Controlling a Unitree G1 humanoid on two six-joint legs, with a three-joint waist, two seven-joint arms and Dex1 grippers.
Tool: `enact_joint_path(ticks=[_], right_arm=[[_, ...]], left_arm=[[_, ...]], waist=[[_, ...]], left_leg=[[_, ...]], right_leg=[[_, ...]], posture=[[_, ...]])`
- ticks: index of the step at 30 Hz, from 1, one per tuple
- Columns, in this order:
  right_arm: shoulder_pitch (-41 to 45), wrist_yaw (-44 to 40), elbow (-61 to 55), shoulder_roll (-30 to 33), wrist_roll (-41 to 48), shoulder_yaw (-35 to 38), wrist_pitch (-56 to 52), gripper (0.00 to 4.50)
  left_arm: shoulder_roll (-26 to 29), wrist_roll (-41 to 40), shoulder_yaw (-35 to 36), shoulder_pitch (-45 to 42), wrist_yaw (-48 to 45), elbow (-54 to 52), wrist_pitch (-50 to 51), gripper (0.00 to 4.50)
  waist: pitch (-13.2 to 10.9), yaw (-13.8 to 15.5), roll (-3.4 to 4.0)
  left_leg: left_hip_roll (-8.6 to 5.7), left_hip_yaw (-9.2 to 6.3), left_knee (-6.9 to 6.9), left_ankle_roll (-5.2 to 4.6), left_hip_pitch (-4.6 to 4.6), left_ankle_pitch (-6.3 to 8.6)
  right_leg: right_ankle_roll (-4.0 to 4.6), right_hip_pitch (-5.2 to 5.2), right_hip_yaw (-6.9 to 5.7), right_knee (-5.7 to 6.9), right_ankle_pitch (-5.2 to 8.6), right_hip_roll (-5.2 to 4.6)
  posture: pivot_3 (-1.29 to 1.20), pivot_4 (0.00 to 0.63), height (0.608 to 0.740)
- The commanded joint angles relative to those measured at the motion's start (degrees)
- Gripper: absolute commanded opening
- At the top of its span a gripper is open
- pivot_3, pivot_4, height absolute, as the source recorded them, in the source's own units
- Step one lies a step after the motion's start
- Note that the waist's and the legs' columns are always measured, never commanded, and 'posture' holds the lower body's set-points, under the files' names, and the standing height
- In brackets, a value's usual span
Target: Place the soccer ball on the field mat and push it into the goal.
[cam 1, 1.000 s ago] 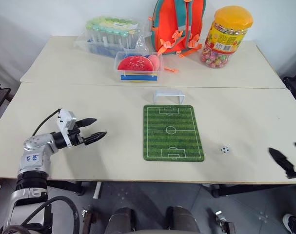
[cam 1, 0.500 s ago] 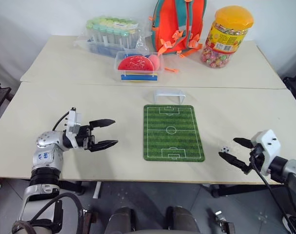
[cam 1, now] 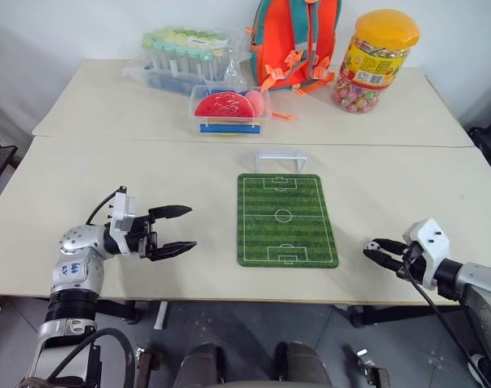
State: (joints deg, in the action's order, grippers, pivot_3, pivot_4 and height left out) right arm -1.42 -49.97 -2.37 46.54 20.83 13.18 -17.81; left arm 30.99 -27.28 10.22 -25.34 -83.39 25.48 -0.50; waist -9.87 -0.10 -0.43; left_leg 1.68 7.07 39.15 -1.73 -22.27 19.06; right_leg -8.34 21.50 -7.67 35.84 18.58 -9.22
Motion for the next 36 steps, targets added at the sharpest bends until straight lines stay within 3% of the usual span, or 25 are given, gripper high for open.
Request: enact_joint_path(ticks=[1,7,12,17,22,36], right_arm=[[0.2,-0.1,-0.5,-0.2,-0.4,0.3,0.4,0.84],[2.0,1.4,-13.4,1.8,2.1,1.4,-4.8,0.84],[11.3,-1.1,-24.8,0.7,4.1,-11.6,-13.5,0.84],[17.5,-4.3,-22.9,0.2,1.4,-20.6,-13.9,0.84],[20.8,-7.0,-17.2,-1.1,-1.7,-25.1,-10.6,0.84],[23.2,-11.1,-11.2,-4.8,-4.3,-28.4,-8.1,0.84]], left_arm=[[-0.2,-1.7,0.7,0.5,0.0,-1.9,-0.1,4.50],[-0.6,-1.0,-0.8,0.7,-4.2,0.1,-2.7,4.50],[-1.3,-0.5,-1.5,0.4,-5.6,2.4,-6.3,4.50],[-1.6,-0.5,-2.7,0.3,-5.6,2.8,-7.4,4.50],[-1.8,-1.0,-2.8,1.5,-5.0,1.5,-7.8,4.50],[-1.6,-2.1,-1.7,5.6,-2.7,-3.0,-7.0,4.50]], waist=[[0.0,0.0,0.00],[0.0,-0.1,0.04],[0.0,-0.5,0.03],[0.0,0.3,0.02],[0.0,0.0,0.02],[0.0,-0.1,0.02]], left_leg=[[0.00,0.00,0.00,0.00,0.00,0.00],[0.02,0.00,0.00,0.00,-0.01,0.00],[0.10,-0.03,0.01,0.05,0.02,-0.02],[0.02,-0.17,0.04,-0.06,-0.10,0.05],[-0.06,-0.12,0.09,-0.14,-0.12,0.10],[-0.03,-0.08,0.10,-0.12,-0.11,0.08]], right_leg=[[0.00,0.00,0.00,0.00,0.00,0.00],[0.00,0.02,0.01,0.00,0.00,0.00],[0.02,0.03,0.00,0.02,0.00,0.05],[0.01,0.03,-0.09,0.02,0.00,-0.12],[-0.11,0.02,-0.10,-0.02,-0.07,-0.13],[-0.10,0.03,-0.11,-0.02,-0.06,-0.08]], posture=[[0.00,0.150,0.740],[0.00,0.150,0.740],[0.00,0.150,0.740],[0.00,0.150,0.740],[0.00,0.150,0.740],[0.00,0.150,0.740]])
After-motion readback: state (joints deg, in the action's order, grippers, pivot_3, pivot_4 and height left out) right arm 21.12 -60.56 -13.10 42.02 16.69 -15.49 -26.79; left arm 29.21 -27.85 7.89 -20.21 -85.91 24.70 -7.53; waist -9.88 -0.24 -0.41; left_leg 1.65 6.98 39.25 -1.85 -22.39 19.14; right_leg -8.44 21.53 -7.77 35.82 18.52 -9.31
